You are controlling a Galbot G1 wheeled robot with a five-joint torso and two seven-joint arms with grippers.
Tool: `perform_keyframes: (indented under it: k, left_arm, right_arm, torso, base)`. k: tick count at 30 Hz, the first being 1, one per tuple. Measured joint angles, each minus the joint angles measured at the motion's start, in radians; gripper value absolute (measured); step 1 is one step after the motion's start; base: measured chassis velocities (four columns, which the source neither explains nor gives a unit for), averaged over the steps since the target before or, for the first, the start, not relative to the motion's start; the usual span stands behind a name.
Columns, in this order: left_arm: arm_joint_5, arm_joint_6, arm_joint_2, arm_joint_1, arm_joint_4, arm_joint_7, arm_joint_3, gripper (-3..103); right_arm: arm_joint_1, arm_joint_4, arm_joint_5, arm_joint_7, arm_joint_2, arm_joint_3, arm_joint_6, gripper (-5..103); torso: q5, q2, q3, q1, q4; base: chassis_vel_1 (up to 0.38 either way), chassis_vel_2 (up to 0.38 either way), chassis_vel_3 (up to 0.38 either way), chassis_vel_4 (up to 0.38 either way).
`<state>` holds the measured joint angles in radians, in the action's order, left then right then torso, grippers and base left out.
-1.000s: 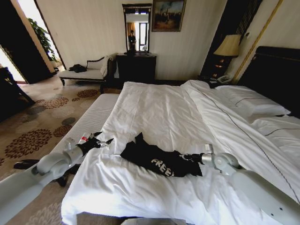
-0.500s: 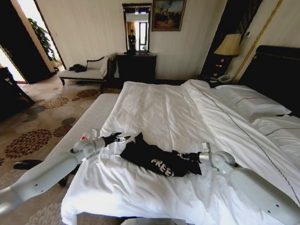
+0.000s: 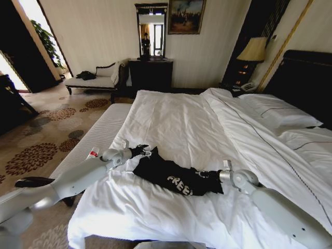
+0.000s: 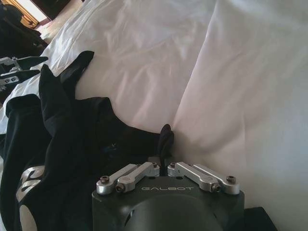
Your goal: Fold the clothes on the bed.
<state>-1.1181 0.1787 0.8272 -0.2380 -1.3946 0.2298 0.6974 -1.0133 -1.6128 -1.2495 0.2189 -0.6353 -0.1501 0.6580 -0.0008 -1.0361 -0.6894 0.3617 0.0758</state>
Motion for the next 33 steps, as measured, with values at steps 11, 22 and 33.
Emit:
perform_keyframes:
  k: [11, 22, 33]
  left_arm:
    - [0.027, -0.015, 0.003, -0.002, 0.024, -0.005, 0.028, 59]
    - [0.032, -0.02, 0.011, -0.007, 0.03, 0.0, 0.03, 16]
    - [0.044, -0.021, 0.014, -0.034, 0.017, -0.017, 0.003, 0]
  right_arm:
    - [-0.015, -0.016, 0.0, -0.004, -0.007, -0.017, -0.001, 2]
    - [-0.031, -0.024, -0.004, -0.005, -0.003, -0.035, -0.001, 2]
    - [-0.053, -0.045, -0.007, -0.006, 0.001, -0.068, -0.001, 2]
  torso:
    - [0.0002, 0.0, 0.0, 0.0, -0.0004]
    - [0.0003, 0.0, 0.0, 0.0, -0.0003]
    - [0.0003, 0.0, 0.0, 0.0, -0.0002]
  base:
    - [0.0, 0.0, 0.0, 0.0]
    - [0.0, 0.0, 0.0, 0.0]
    - [0.0, 0.0, 0.0, 0.0]
